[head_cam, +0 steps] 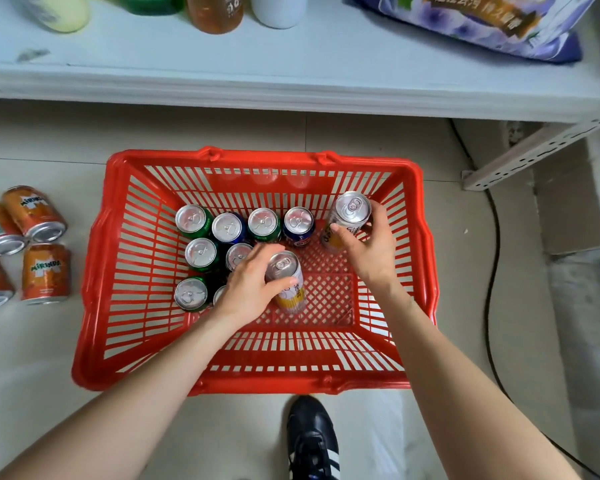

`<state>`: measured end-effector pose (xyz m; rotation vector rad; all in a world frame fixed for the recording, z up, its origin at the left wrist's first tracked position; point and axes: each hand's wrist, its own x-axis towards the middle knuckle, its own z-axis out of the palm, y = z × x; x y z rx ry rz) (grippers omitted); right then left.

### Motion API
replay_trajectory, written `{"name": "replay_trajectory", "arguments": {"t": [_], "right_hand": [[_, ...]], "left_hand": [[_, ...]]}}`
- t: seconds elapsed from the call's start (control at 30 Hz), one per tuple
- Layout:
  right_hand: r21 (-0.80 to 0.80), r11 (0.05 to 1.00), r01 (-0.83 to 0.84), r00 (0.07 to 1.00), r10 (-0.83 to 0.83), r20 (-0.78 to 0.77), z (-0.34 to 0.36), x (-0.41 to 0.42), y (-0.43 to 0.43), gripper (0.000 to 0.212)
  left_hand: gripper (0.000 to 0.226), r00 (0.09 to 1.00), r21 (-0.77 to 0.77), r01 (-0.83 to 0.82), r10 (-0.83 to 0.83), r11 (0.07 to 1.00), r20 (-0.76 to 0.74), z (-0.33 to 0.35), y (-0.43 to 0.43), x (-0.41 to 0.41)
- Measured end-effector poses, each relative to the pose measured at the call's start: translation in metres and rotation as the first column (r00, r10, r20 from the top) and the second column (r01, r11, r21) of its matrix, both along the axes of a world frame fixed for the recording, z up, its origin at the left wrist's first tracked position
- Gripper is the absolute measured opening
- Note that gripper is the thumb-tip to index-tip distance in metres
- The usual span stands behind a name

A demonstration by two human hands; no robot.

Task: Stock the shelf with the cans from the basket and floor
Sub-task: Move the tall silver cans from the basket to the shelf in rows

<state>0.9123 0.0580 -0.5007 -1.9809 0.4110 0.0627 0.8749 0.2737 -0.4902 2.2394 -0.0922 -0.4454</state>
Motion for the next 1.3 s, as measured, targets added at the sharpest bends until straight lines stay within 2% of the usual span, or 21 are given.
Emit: {"name": "replay_trajectory", "arguments": {"t": [0.43,0.67,1.0,1.3], "right_hand": [[-0.012,1.0,-0.025,0.998,0.026,0.05,0.166,-0.035,0.014,0.054],[0.018,1.0,0.023,0.995,-0.024,0.1,0.288,-0.063,0.014,0.051],[0.08,0.997,0.018,0.982,-0.033,0.187,0.467,-0.103,0.012,0.052],[0.101,0.995,0.018,0.949,-0.049,0.312,0.606,-0.142,0.006,0.049]], "left_hand": [[0.047,0.99,-0.079,-0.132,0.135,0.988,0.03,0.169,0.016,-0.023],[0.049,0.993,-0.082,-0.102,0.106,0.991,0.046,0.29,0.021,-0.035],[0.053,0.984,-0.076,-0.018,0.032,0.997,0.175,0.468,0.011,-0.059],[0.053,0.967,-0.056,0.042,-0.027,0.998,0.253,0.594,0.006,-0.09]]}}
